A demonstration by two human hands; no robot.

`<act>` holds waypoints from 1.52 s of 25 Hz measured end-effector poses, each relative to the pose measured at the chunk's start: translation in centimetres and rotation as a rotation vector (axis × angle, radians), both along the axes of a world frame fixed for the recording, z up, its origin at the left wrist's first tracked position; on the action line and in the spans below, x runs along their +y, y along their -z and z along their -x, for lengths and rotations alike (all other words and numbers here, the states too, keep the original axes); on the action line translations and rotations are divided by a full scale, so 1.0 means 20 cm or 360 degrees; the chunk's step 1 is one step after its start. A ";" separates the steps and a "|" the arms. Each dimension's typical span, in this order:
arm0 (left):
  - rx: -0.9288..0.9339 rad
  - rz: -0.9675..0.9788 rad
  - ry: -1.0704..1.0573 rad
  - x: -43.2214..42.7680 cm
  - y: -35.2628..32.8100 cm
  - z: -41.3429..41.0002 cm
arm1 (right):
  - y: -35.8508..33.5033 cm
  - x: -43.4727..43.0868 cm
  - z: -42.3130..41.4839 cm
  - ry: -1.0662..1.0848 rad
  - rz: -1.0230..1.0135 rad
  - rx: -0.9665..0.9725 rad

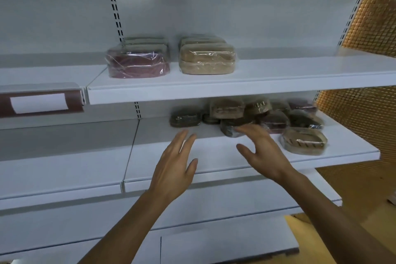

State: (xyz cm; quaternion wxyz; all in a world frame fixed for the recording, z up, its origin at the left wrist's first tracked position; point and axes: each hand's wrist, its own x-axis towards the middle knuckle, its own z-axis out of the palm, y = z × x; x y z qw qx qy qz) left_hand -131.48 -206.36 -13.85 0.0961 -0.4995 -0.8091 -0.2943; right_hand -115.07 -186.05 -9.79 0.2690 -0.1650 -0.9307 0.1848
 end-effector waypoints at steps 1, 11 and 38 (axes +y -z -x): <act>-0.0062 0.0082 -0.0023 0.00 0.04 0.01 | 0.06 0.02 0.00 0.0023 0.0041 -0.0123; -0.0385 0.0374 -0.0051 0.24 0.23 0.02 | 0.31 0.19 0.01 0.0058 0.0331 -0.0500; -0.0701 0.0226 -0.0184 1.23 0.05 0.35 | 0.27 0.92 0.61 0.0103 0.0452 -0.0373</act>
